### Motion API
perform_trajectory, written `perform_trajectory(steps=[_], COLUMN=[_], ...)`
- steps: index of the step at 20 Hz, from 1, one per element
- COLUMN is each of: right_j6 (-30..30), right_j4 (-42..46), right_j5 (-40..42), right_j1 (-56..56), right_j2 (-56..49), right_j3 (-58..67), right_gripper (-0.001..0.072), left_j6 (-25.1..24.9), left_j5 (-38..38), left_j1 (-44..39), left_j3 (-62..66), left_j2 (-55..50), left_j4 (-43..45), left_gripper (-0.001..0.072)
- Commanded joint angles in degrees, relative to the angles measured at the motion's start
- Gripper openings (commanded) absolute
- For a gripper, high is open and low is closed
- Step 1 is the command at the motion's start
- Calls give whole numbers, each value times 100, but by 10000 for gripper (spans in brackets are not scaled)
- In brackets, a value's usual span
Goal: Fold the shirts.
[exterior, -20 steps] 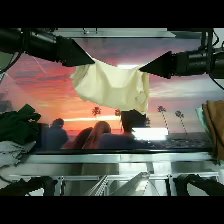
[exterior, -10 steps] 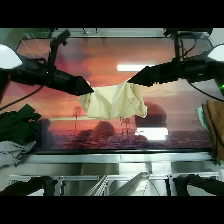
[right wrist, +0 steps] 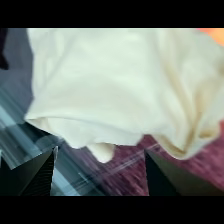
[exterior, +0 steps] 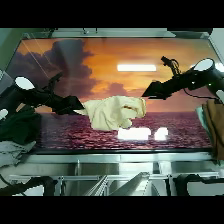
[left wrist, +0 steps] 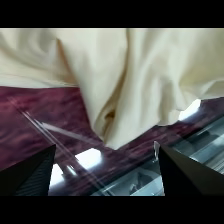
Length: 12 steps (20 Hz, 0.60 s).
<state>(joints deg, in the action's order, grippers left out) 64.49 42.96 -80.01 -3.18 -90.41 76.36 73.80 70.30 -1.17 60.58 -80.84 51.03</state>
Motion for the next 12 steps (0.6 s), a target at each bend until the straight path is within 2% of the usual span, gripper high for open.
perform_trajectory(steps=[1,3,7,9,10,11,12], right_j6=[199,195,122,-179,-317,-487,-643], right_j4=[518,481,136,-413,-717,-1001,-1211], right_j5=[221,260,262,260,262,262,262], right_j1=[-721,-796,-426,-164,-46,70,155], right_j2=[-190,-439,-1189,-1460,-1539,-1582,-1596], right_j3=[-177,-345,-494,-494,-494,-494,-494], right_gripper=[594,594,594,593,568,424,295], left_j6=[15,-168,-1276,-1447,-1541,-1585,-1589], left_j5=[-319,-730,-1047,-1099,-1095,-1091,-1093], left_j1=[310,308,308,308,308,308,302], left_j3=[-76,-76,-76,-46,17,116,210], left_j2=[-483,-835,-1434,-1650,-1749,-1849,-1917], left_j4=[-20,-323,-2188,-2393,-2367,-2389,-2417], left_gripper=[712,694,694,693,693,662,433])
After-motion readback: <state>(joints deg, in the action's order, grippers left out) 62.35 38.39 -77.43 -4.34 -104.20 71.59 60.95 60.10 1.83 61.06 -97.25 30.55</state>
